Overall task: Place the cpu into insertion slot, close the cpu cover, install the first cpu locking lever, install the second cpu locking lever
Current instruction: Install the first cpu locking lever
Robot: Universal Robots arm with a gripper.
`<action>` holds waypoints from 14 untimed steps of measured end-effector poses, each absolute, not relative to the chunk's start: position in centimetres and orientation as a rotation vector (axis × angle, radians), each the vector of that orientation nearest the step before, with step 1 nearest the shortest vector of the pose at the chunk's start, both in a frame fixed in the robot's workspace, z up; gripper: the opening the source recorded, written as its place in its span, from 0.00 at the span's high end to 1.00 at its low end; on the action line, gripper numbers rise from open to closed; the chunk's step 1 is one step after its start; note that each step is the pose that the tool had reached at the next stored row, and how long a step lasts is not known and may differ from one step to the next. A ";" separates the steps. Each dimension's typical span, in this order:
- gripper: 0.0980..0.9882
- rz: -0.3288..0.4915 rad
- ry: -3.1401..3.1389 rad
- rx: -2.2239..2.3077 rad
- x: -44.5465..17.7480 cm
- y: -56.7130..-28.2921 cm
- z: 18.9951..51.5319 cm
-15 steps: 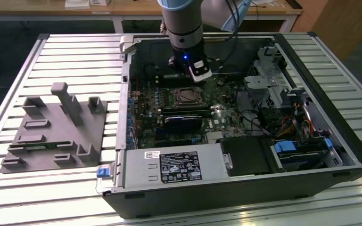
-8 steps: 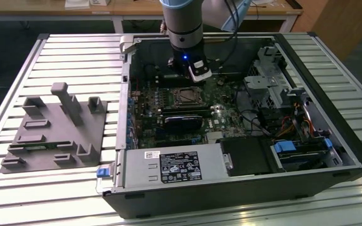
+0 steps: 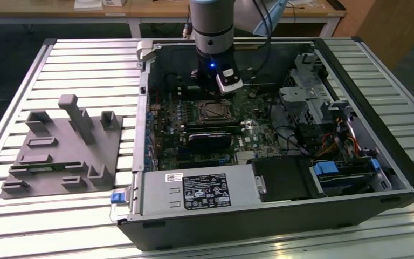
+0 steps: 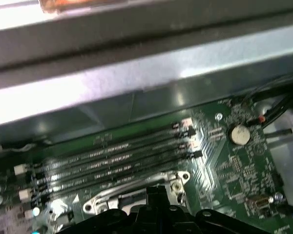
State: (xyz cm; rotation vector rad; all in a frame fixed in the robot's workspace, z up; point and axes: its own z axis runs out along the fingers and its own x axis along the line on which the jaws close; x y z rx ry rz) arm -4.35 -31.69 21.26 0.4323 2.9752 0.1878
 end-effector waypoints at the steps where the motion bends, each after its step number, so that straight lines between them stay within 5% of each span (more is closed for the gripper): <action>1: 0.99 0.170 2.981 0.432 -4.3 -31.7 21.3; 6: 0.99 0.096 3.009 0.434 -4.0 -31.7 21.2; 14: 0.99 0.095 3.010 0.431 -4.0 -31.7 21.8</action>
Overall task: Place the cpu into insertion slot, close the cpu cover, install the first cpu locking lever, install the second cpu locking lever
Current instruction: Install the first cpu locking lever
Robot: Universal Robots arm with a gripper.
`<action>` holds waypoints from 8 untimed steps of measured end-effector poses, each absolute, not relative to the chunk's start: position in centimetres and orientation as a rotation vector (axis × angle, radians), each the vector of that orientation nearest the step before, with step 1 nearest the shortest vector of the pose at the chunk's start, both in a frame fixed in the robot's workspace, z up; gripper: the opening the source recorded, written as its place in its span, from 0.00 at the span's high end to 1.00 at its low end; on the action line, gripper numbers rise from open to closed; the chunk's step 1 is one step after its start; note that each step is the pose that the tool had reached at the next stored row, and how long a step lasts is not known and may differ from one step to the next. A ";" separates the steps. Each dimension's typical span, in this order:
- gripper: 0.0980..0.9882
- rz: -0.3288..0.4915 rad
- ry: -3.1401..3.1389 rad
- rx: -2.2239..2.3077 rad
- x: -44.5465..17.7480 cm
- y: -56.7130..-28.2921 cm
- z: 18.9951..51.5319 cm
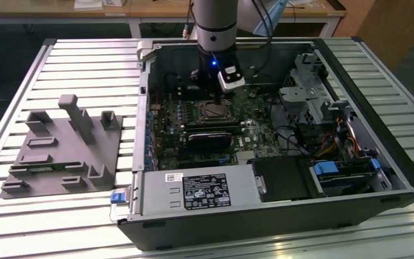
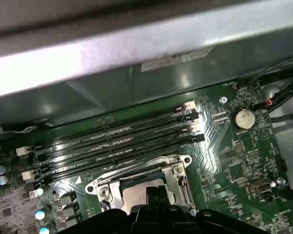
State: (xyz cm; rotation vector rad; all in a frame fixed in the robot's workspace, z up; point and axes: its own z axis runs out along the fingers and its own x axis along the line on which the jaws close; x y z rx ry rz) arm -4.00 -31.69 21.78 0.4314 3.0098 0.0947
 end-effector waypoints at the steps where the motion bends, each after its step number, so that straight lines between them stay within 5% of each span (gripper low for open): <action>1: 0.99 0.095 3.010 0.431 -4.0 -31.7 22.0; 8: 0.99 0.095 3.011 0.425 -4.0 -31.9 22.5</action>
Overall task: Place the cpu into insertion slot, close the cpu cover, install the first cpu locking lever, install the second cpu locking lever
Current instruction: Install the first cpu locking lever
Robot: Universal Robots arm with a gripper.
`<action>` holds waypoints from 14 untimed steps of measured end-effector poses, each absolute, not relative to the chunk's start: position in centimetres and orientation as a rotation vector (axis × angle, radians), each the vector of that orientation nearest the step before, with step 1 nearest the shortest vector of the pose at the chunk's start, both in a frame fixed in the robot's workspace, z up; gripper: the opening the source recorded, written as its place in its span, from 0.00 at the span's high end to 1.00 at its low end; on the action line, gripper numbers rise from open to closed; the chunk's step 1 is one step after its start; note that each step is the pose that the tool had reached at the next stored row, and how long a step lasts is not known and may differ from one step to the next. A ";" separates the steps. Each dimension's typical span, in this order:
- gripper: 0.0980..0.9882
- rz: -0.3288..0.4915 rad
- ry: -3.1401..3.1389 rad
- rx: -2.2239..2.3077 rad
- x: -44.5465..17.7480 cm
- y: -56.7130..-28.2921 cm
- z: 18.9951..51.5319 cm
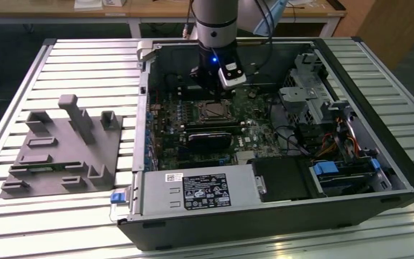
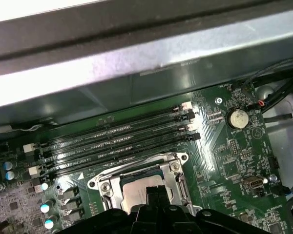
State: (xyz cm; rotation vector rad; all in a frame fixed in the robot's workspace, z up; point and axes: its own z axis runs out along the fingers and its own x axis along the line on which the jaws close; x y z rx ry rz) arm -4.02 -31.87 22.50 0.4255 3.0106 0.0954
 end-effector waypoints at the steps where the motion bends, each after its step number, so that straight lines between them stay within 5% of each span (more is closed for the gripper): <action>1: 0.99 0.095 3.011 0.425 -4.1 -32.0 22.5; 14: 0.99 0.096 3.010 0.415 -4.8 -33.0 22.6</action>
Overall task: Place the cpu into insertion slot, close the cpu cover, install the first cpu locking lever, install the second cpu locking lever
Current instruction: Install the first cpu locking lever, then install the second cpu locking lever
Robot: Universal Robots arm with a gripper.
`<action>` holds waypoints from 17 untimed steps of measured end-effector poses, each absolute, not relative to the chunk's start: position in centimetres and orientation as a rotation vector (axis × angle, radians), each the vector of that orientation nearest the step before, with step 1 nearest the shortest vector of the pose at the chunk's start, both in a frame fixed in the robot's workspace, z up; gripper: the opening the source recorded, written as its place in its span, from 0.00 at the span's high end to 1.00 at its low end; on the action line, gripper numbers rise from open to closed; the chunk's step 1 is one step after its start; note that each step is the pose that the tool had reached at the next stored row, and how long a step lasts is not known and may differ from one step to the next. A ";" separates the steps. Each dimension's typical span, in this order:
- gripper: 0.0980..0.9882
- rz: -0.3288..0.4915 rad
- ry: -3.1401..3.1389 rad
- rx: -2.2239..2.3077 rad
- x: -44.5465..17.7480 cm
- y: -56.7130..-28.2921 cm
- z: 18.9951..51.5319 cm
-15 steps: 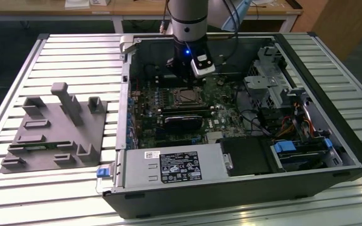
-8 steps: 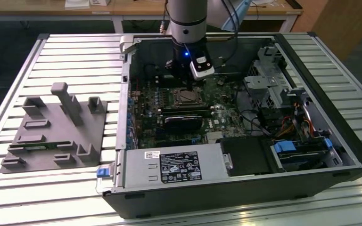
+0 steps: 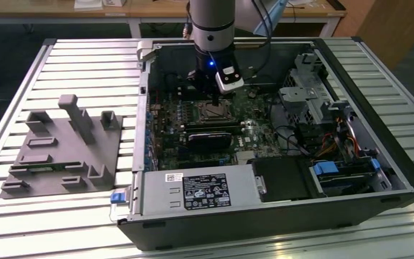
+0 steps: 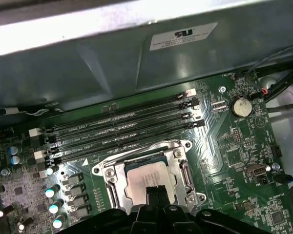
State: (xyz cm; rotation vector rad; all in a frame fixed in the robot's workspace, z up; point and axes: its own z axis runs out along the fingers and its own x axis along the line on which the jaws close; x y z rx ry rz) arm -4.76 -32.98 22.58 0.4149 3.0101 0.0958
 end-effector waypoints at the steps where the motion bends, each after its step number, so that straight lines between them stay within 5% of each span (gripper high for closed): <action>1: 0.99 0.096 3.010 0.415 -4.8 -33.0 22.7; 17: 0.99 0.096 3.010 0.415 -4.8 -33.0 23.8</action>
